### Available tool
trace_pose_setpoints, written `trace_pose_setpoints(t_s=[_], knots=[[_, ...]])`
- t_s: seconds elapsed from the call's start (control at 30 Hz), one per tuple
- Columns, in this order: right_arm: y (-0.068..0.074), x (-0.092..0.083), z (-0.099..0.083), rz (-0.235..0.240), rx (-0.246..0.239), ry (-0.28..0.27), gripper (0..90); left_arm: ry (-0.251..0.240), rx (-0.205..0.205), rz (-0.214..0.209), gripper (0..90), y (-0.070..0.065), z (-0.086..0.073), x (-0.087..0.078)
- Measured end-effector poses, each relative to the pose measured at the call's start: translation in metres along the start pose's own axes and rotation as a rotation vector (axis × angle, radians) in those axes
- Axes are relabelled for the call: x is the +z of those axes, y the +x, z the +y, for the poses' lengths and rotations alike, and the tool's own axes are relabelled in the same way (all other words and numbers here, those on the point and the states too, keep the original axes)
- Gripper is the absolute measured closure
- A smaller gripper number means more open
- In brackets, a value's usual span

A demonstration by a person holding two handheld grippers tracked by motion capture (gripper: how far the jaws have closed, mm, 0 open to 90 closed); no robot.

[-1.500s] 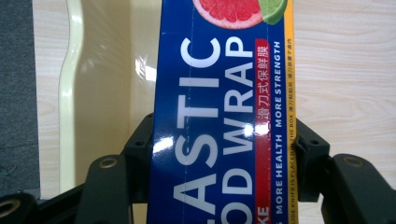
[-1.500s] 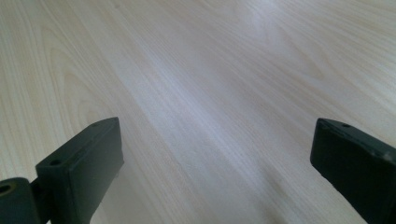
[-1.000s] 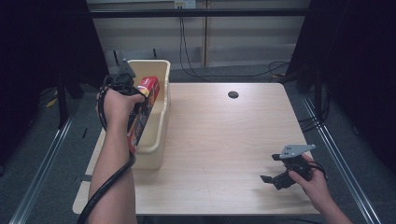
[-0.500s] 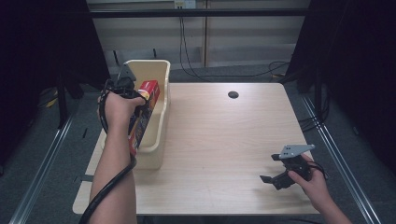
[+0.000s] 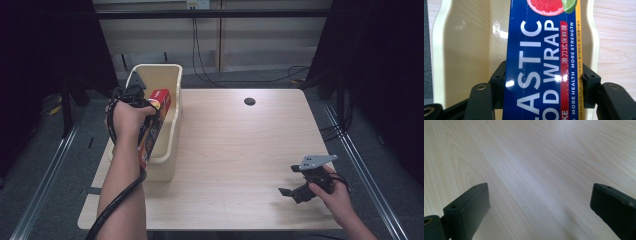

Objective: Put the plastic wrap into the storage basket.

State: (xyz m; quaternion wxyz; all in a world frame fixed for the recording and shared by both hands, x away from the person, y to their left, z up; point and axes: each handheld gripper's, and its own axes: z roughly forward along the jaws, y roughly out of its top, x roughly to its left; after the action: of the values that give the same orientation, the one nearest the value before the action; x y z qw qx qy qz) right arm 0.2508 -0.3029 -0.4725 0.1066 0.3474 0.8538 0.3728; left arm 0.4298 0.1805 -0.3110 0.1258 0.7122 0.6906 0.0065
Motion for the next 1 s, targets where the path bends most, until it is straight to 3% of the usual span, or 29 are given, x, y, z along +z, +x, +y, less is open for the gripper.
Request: trace_pose_setpoints(t_s=[0.3, 0.43, 1.0], knots=[[0.0, 0.001, 0.0, 0.005, -0.002, 0.002, 2.6, 0.011, 0.009, 0.008, 40.1, 0.005, -0.001, 0.003], [0.0, 0.001, 0.0, 0.005, -0.007, 0.004, 2.5, 0.022, -0.014, -0.008, 40.1, 0.007, -0.001, 0.006], [0.001, 0.001, 0.0, -0.001, -0.003, 0.011, 2.6, 0.046, -0.021, 0.005, 39.7, 0.01, -0.002, 0.016]])
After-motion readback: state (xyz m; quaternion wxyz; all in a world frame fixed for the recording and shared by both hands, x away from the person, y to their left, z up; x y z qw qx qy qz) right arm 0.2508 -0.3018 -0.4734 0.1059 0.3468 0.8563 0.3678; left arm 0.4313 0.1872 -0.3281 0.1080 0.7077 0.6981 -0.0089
